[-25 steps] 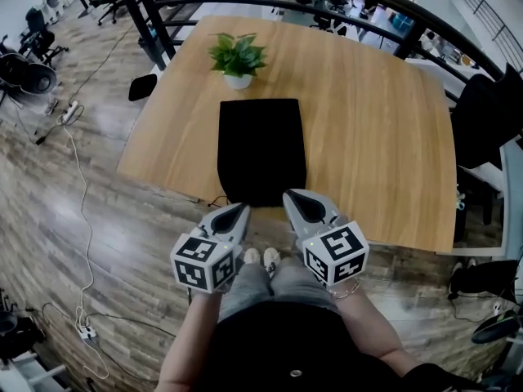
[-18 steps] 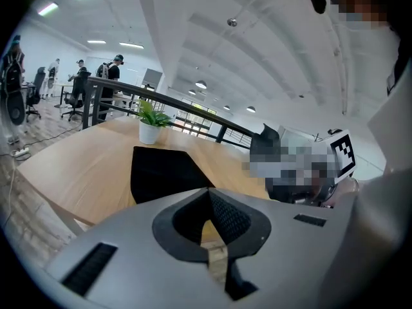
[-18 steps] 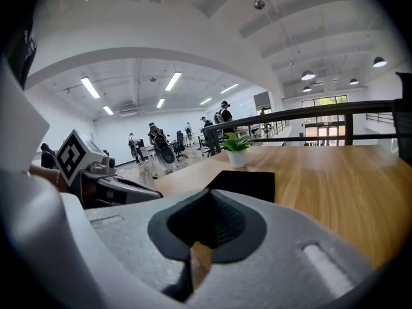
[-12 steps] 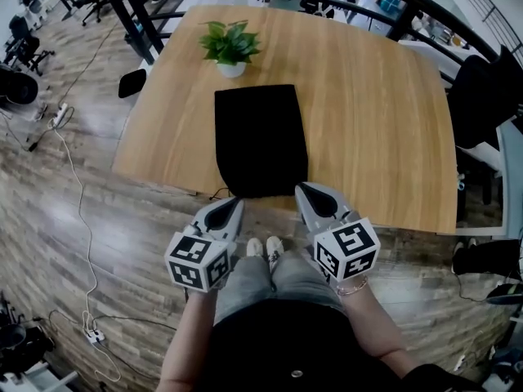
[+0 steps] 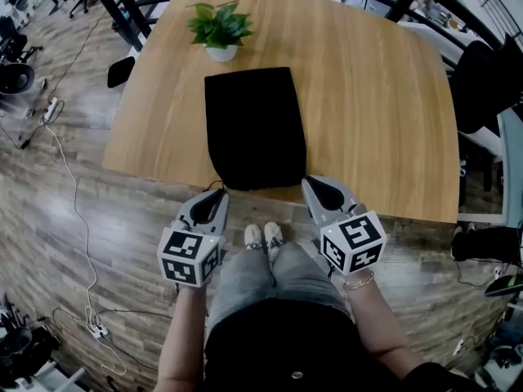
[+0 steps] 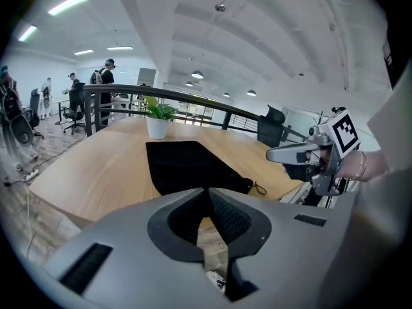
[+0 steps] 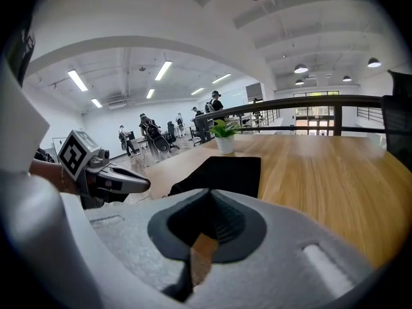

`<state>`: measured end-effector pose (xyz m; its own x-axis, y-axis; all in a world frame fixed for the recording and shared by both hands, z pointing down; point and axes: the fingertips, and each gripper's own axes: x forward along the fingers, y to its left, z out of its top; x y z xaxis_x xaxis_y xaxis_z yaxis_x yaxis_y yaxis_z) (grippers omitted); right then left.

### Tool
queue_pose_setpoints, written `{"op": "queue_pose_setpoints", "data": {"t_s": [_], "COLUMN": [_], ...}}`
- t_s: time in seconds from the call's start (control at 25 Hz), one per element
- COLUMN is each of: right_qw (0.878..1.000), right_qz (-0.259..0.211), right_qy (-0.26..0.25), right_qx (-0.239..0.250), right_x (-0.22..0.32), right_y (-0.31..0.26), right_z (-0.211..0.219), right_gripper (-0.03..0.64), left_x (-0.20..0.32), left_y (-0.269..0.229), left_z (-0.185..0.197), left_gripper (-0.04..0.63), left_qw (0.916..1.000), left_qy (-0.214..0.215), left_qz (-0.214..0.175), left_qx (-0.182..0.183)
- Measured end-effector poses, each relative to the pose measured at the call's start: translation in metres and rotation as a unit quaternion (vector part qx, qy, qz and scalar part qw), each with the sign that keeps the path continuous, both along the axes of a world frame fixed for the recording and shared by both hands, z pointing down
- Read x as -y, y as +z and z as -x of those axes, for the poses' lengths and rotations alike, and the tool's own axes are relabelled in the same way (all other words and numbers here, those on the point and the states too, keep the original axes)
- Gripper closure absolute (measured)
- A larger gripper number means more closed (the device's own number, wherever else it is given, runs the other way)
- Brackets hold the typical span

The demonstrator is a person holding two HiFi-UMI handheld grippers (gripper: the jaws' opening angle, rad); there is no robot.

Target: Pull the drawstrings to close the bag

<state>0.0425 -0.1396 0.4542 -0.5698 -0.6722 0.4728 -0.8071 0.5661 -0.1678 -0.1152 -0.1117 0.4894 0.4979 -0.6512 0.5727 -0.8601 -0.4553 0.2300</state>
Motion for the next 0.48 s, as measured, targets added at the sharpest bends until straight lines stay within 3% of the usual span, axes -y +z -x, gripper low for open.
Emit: {"op": "queue_pose_setpoints", "data": {"t_s": [0.48], "right_qw": [0.999], "right_qz": [0.025], "right_qy": [0.014], "right_qx": [-0.031], "right_x": [0.01], "right_y": [0.032], "right_z": [-0.022], "right_gripper": [0.617], "left_x": [0.014], "left_y": [0.043], "left_z": [0.011], "left_gripper": [0.444], "left_qw": [0.996], "left_qy": [0.032], "left_qz": [0.032], "left_qx": [0.077]}}
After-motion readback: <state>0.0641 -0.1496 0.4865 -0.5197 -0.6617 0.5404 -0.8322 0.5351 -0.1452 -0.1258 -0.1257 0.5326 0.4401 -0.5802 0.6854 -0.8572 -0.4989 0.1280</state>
